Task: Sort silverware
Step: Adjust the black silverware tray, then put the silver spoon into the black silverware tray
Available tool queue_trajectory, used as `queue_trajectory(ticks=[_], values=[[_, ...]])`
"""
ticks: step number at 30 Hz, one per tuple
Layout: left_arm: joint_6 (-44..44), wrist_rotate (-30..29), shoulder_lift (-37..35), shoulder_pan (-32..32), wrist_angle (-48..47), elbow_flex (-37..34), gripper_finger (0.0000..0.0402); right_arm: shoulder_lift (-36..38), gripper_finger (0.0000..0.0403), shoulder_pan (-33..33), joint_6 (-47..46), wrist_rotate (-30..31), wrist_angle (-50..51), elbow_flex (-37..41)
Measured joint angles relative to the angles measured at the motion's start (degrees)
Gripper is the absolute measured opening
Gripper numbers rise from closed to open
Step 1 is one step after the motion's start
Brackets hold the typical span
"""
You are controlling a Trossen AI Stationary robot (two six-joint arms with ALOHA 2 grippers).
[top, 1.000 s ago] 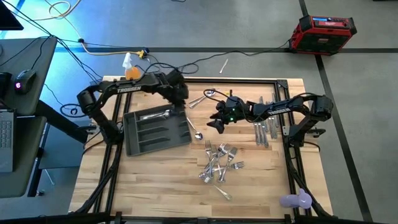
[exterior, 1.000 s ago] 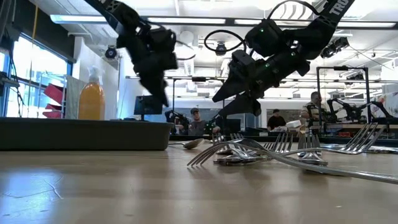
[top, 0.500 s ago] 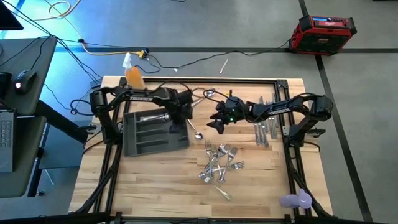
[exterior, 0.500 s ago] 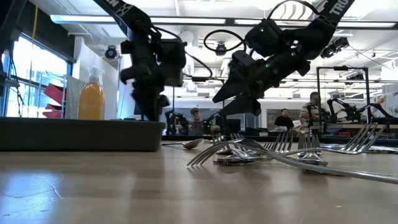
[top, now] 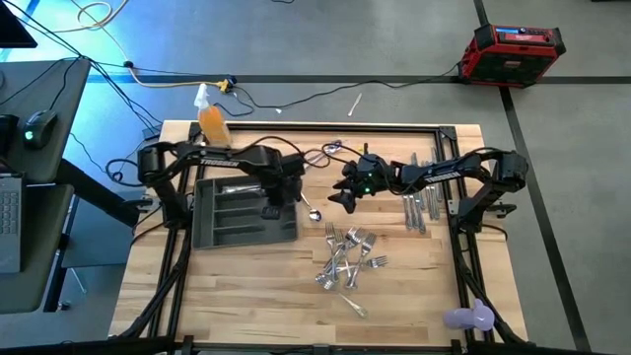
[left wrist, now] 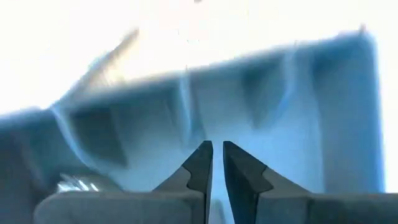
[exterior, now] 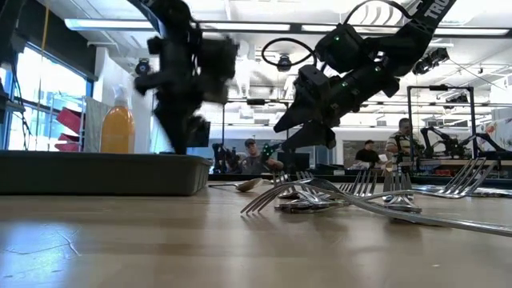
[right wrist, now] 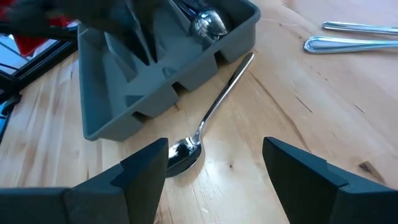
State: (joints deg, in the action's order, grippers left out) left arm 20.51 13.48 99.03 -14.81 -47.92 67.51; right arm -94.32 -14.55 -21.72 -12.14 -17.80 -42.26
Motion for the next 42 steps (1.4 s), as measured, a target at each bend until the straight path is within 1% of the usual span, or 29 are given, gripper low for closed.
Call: queue_trajectory(ticks=[3,6,10,12,14,16,20,22,27,31,37,39,42], values=[[-0.4,-1.9,-1.5,1.0,6.2,0.3,0.0015,0.0,0.0249,0.0,1.1,0.1,0.0,0.0],[1.7,-4.0,-1.6,1.6,10.4,0.3,0.0014,0.0,0.0249,0.2,1.9,0.2,-0.3,0.0],[2.2,-9.7,-1.4,1.8,14.3,-0.4,0.0014,0.0,0.0249,1.8,3.2,0.5,-0.4,0.0],[2.2,-11.5,-1.4,1.7,16.9,-1.2,0.0014,0.0,0.0249,3.1,4.7,2.1,-0.8,0.0],[2.3,-12.1,-1.4,1.7,18.0,-2.0,0.0014,0.0,0.0249,4.1,5.6,4.5,-1.2,0.0],[2.8,-10.9,-1.1,1.6,17.5,-2.6,0.0015,0.0,0.0249,4.7,5.8,6.1,-1.3,0.0],[2.2,-4.5,-0.7,2.1,18.5,-5.2,0.0015,0.0,0.0249,4.8,5.8,6.4,-1.3,0.0],[2.1,-2.2,-0.6,2.5,18.6,-6.5,0.0015,0.0,0.0249,4.8,5.8,6.4,-1.4,0.0],[-0.1,-1.3,-0.8,4.1,16.1,-7.4,0.0015,0.0,0.0249,5.0,5.8,5.7,-2.4,0.0],[-1.4,-1.4,-0.8,5.5,14.0,-7.4,0.0015,0.0,0.0249,5.3,6.6,5.6,-3.3,0.0],[-2.8,-3.2,-2.9,7.0,12.0,-6.5,0.0015,-1.0,0.0249,7.7,12.9,9.2,-4.6,0.0],[-3.5,-4.8,-4.8,7.4,8.5,-5.3,0.0015,-2.3,0.0249,8.6,16.0,9.3,-5.1,-0.5],[-3.3,-9.4,-8.6,7.9,8.9,-2.9,0.0015,-4.8,0.0249,10.0,22.2,9.4,-3.2,-3.1]])
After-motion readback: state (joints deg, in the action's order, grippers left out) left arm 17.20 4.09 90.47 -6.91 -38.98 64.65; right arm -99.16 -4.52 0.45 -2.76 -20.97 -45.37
